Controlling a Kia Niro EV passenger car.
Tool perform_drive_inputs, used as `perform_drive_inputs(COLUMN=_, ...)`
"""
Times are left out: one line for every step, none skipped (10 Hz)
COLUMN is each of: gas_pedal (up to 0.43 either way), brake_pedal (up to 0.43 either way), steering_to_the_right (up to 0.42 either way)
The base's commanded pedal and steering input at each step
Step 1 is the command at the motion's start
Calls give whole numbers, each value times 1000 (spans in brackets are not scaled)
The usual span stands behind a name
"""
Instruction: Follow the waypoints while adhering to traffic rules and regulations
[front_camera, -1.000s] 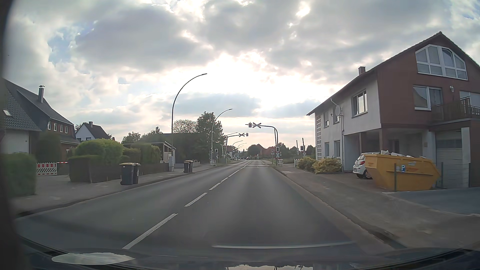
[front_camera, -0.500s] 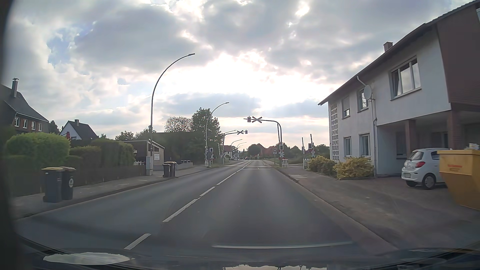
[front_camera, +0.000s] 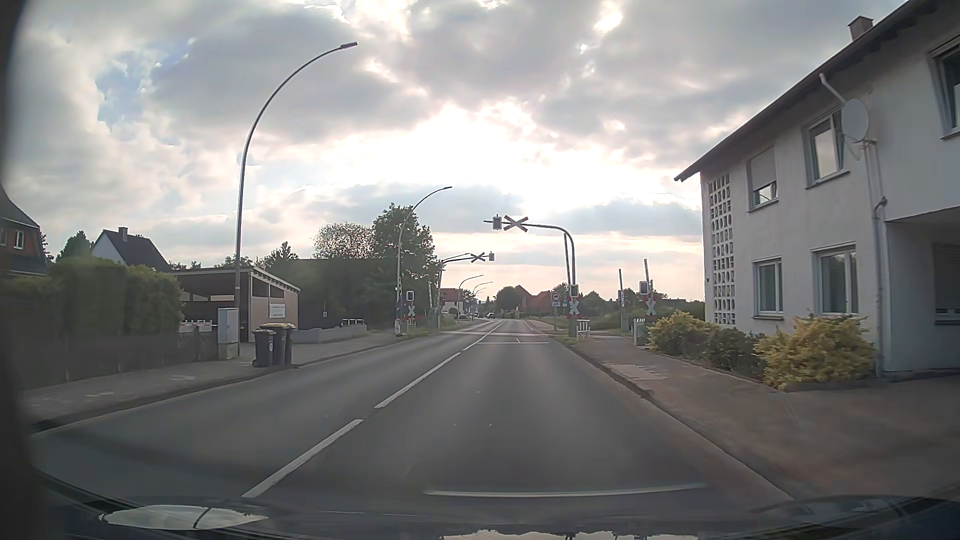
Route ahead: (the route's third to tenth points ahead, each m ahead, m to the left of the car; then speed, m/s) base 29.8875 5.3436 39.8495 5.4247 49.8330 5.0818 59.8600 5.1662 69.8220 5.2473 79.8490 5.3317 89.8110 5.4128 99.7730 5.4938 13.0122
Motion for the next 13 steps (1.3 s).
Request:
perform_drive_inputs(gas_pedal=0, brake_pedal=98, steering_to_the_right=-1)
perform_drive_inputs(gas_pedal=0, brake_pedal=116, steering_to_the_right=0)
perform_drive_inputs(gas_pedal=0, brake_pedal=134, steering_to_the_right=-1)
perform_drive_inputs(gas_pedal=0, brake_pedal=146, steering_to_the_right=0)
perform_drive_inputs(gas_pedal=0, brake_pedal=159, steering_to_the_right=-1)
perform_drive_inputs(gas_pedal=0, brake_pedal=171, steering_to_the_right=0)
perform_drive_inputs(gas_pedal=0, brake_pedal=183, steering_to_the_right=0)
perform_drive_inputs(gas_pedal=0, brake_pedal=189, steering_to_the_right=0)
perform_drive_inputs(gas_pedal=0, brake_pedal=201, steering_to_the_right=0)
perform_drive_inputs(gas_pedal=0, brake_pedal=207, steering_to_the_right=0)
perform_drive_inputs(gas_pedal=0, brake_pedal=207, steering_to_the_right=0)
perform_drive_inputs(gas_pedal=0, brake_pedal=213, steering_to_the_right=0)
perform_drive_inputs(gas_pedal=0, brake_pedal=220, steering_to_the_right=0)
